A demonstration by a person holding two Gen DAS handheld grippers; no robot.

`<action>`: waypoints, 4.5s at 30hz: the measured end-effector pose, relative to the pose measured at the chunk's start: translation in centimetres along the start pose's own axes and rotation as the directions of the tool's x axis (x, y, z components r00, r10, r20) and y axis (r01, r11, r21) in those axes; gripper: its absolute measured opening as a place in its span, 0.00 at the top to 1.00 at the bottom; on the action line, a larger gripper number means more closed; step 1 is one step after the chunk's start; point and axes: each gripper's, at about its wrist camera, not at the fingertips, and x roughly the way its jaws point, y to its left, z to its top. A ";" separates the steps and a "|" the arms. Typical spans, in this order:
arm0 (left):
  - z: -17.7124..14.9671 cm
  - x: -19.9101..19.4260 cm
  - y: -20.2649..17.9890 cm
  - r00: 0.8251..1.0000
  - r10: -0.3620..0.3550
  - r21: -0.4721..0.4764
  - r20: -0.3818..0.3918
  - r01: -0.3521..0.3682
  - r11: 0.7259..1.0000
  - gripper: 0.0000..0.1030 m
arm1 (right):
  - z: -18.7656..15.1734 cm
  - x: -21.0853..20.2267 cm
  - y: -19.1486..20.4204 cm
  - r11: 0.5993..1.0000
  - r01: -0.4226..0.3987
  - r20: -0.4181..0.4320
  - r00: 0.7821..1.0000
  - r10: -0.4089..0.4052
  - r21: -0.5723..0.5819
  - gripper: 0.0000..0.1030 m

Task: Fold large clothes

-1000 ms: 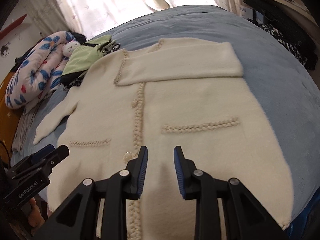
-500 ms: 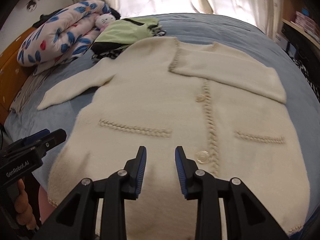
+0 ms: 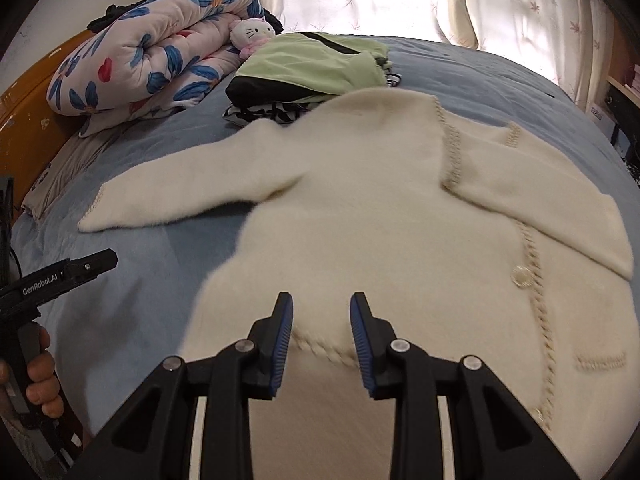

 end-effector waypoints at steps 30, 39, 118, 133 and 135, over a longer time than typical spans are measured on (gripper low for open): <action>9.9 0.4 -9.3 0.975 -0.020 0.258 0.222 -0.039 0.965 0.94 | 0.6 3.6 -5.1 0.986 -0.023 -0.056 0.998 0.033 0.167 0.71; -0.2 5.5 -26.5 0.974 -0.212 0.552 -0.076 0.218 0.805 0.73 | -1.5 0.1 -12.9 0.957 0.035 -0.015 0.999 -0.032 0.288 0.71; 13.6 19.9 -23.2 0.997 -0.021 0.302 -0.073 0.042 0.952 0.90 | 7.0 4.1 -31.8 0.953 0.062 0.069 0.994 -0.086 0.296 0.87; 11.6 13.5 -28.1 0.991 0.051 0.423 0.127 -0.101 0.900 0.41 | 8.5 3.4 -28.9 0.974 0.086 0.039 0.995 -0.096 0.211 0.62; 10.8 13.2 -29.4 0.994 0.014 0.422 0.109 -0.059 0.905 0.41 | 9.7 4.3 -27.0 0.979 0.052 0.046 0.997 -0.062 0.197 0.62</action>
